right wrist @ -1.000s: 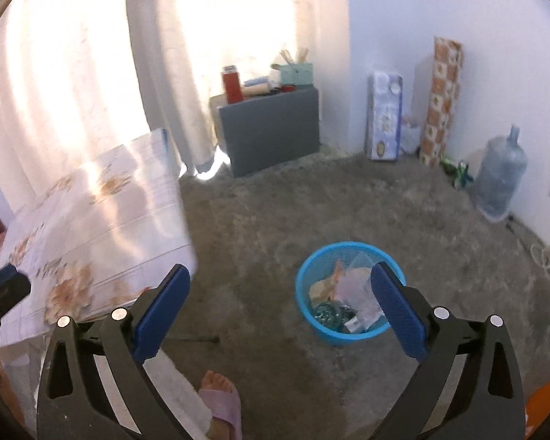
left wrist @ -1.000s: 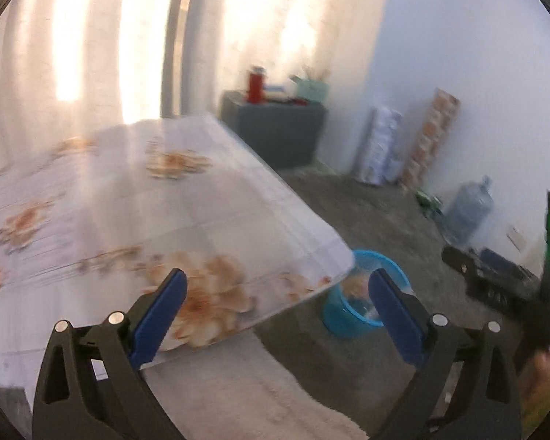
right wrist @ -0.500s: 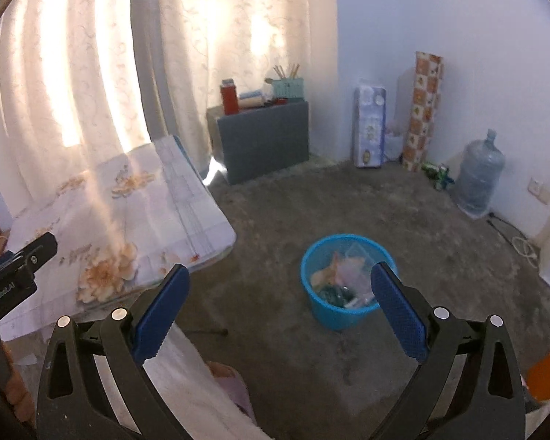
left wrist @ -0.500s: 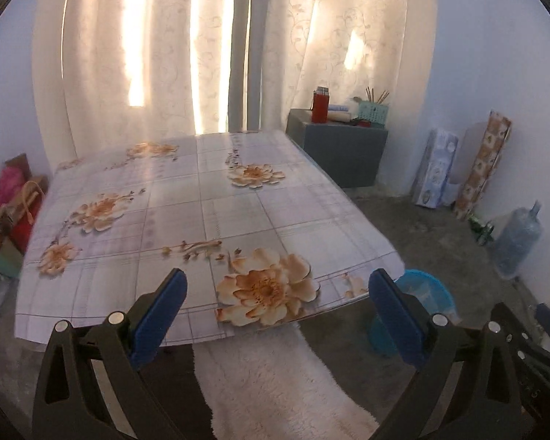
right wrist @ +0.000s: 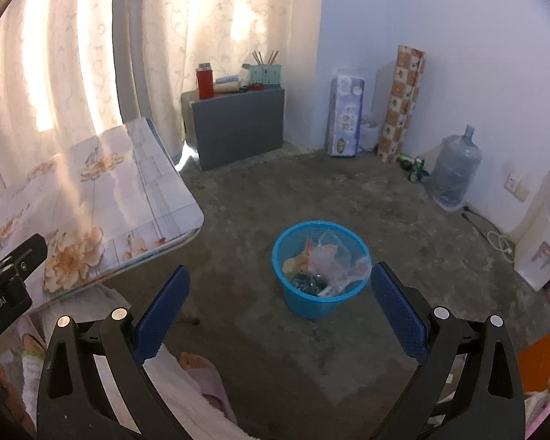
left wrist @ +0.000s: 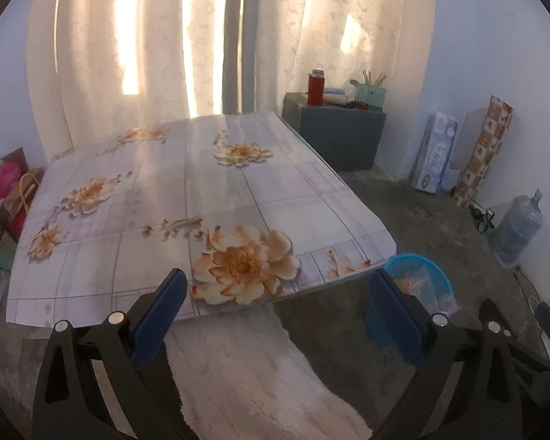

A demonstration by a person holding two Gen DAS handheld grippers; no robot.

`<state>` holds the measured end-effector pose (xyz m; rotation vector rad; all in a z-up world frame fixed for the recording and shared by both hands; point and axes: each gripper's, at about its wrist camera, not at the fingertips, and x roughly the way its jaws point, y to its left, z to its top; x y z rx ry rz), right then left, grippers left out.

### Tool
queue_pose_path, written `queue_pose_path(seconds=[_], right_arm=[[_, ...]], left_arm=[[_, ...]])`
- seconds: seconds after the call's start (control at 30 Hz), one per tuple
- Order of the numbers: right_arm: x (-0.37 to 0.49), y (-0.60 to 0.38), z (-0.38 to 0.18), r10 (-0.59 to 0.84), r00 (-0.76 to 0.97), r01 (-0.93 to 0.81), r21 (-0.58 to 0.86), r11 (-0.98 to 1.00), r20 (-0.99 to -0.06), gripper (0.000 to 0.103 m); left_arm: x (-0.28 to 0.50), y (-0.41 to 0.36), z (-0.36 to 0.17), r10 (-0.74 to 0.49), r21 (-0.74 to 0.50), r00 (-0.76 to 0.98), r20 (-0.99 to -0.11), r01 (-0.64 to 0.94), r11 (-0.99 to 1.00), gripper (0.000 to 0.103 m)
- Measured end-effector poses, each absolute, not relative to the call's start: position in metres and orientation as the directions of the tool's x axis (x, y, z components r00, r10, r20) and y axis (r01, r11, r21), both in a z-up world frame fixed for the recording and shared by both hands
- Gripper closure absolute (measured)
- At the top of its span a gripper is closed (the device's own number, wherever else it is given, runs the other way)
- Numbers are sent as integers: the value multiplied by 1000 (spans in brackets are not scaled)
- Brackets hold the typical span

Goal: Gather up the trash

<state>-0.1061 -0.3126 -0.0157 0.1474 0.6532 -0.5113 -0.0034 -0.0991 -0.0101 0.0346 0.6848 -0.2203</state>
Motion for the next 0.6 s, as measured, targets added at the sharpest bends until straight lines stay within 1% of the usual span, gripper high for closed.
queue_pose_path(seconds=[0.2,0.6], right_arm=[[-106,-309,-18,-407,660,495,-42,868,-631,8],[-109,-311,-17,-417,642,522,-32,852,-644,8]], left_arm=[[-7,-105,-12,-187,-26,746,-639,223,974,6],[-6,-101,-11,-154,-37,734,-661,173,984,6]])
